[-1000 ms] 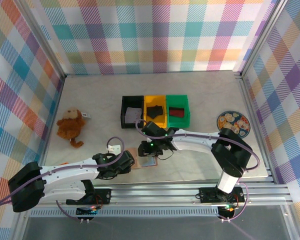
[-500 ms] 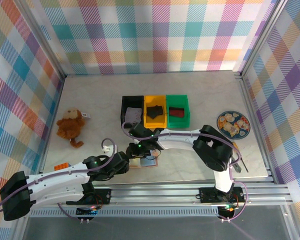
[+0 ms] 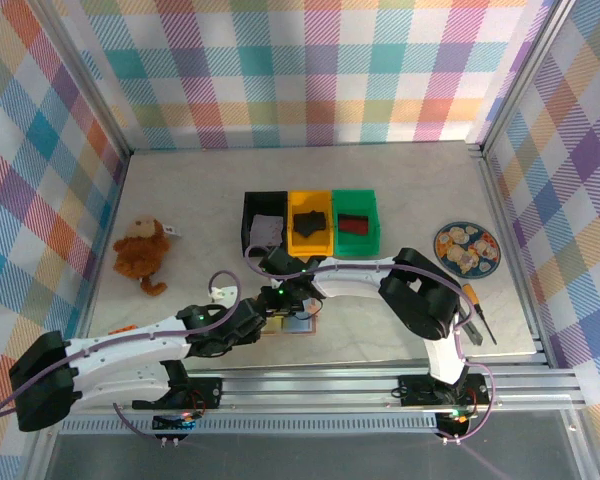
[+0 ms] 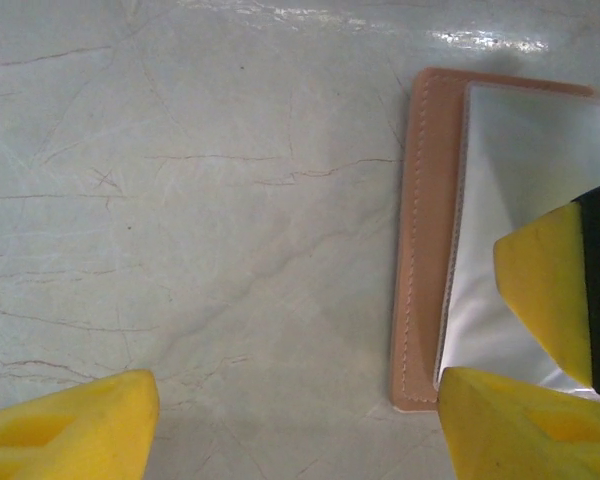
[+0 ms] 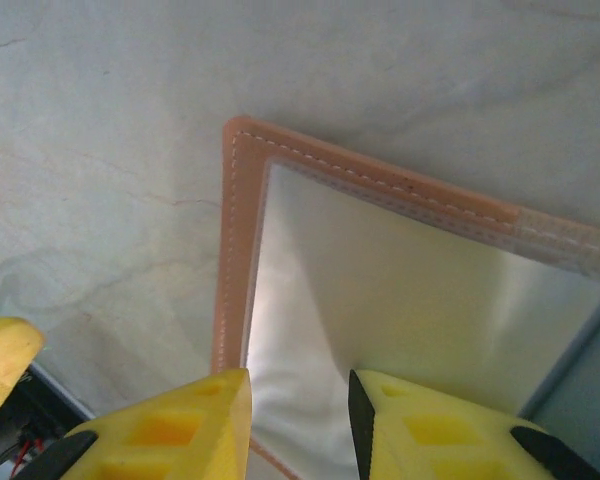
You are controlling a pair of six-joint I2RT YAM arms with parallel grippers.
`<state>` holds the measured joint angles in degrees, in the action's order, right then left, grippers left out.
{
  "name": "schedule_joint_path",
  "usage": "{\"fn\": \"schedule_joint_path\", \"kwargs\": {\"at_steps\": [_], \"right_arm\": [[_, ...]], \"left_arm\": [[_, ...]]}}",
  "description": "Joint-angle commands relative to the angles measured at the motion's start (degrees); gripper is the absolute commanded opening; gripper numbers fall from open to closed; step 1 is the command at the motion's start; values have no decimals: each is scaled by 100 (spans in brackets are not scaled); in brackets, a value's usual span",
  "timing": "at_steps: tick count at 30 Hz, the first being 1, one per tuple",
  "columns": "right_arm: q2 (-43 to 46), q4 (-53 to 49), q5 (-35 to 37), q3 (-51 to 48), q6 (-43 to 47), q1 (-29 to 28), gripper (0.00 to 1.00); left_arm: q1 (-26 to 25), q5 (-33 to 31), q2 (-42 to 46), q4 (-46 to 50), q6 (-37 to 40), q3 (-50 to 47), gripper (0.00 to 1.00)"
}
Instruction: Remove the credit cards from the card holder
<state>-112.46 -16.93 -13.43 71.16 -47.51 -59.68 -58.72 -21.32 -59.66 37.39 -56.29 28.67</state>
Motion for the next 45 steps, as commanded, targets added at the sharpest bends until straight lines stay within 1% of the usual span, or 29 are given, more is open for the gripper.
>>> {"fn": "schedule_joint_path", "kwargs": {"at_steps": [1,7,13,19,22,27,29,32,39,45], "right_arm": [[171,94,-146,83,-79,-62,35],[280,130,-151,35,-222,-30,35],[672,-14,-70,47,-290,38,35],[883,-112,-192,-101,-376,166,36],[1140,-130,-115,-369,-430,257,36],[1668,-484,432,-841,-400,283,37],[1802,-549,451,-1051,-465,286,37],[1997,-305,372,-1489,-610,279,38],[2011,-311,625,-1836,-519,275,38],[1975,-394,972,-1902,-507,297,38]], "left_arm": [[53,-52,-451,-121,39,241,74],[71,77,-729,-338,210,311,74],[104,78,-827,-378,203,324,75],[370,178,-989,-400,154,306,75],[436,249,-1037,-397,178,324,75],[467,394,-1165,-498,223,316,75],[467,442,-1217,-542,224,315,75],[475,480,-1241,-588,237,306,75],[475,561,-1302,-679,264,290,75],[475,594,-1252,-723,277,241,75]]}}
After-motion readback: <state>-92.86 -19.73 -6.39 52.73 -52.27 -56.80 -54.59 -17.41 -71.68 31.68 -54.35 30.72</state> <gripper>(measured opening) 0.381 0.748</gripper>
